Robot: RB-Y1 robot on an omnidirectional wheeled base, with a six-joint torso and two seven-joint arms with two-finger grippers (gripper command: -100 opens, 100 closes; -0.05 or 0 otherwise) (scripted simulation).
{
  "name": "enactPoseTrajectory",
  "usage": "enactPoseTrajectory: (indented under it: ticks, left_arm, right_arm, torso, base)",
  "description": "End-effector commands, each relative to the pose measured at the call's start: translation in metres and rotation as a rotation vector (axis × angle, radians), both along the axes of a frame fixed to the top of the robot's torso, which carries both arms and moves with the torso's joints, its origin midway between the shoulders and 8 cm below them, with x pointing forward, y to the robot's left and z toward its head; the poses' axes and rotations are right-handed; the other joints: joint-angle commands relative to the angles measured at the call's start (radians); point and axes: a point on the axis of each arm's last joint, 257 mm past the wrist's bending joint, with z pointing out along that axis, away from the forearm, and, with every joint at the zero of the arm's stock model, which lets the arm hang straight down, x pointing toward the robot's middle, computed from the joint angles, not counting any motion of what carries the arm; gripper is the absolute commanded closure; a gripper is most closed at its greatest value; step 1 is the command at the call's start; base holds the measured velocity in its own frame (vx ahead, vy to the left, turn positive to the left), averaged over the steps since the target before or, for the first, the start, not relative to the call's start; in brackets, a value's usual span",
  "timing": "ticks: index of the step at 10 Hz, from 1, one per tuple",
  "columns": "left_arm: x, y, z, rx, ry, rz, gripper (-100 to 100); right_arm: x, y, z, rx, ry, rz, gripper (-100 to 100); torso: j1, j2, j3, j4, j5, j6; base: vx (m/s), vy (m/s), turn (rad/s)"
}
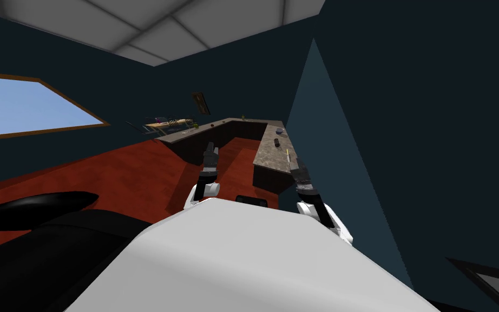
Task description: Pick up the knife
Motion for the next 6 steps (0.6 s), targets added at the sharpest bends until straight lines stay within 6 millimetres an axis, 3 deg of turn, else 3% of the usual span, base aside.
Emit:
enactPoseTrajectory:
  ticks: [1, 2, 6]
  left_arm:
    - [0.0, 0.0, 0.0, 0.0, 0.0, 0.0, 0]
    - [0.0, 0.0, 0.0, 0.0, 0.0, 0.0, 0]
    - [0.0, 0.0, 0.0, 0.0, 0.0, 0.0, 0]
  right_arm:
    - [0.003, -0.001, -0.029, -0.03, 0.07, 0.022, -100]
    - [0.003, -0.003, -0.033, -0.053, 0.082, 0.028, -100]
    - [0.003, -0.012, -0.094, -0.134, 0.235, 0.065, -100]
  torso:
    - [0.0, 0.0, 0.0, 0.0, 0.0, 0.0]
    - [0.001, 0.001, 0.0, 0.0, 0.0, 0.0]
    - [0.0, -0.001, -0.001, 0.0, 0.0, -0.001]
  base:
    - [-0.073, 0.104, 0.12]
    - [-0.061, 0.075, 0.057]
    - [-0.049, 0.092, 0.122]
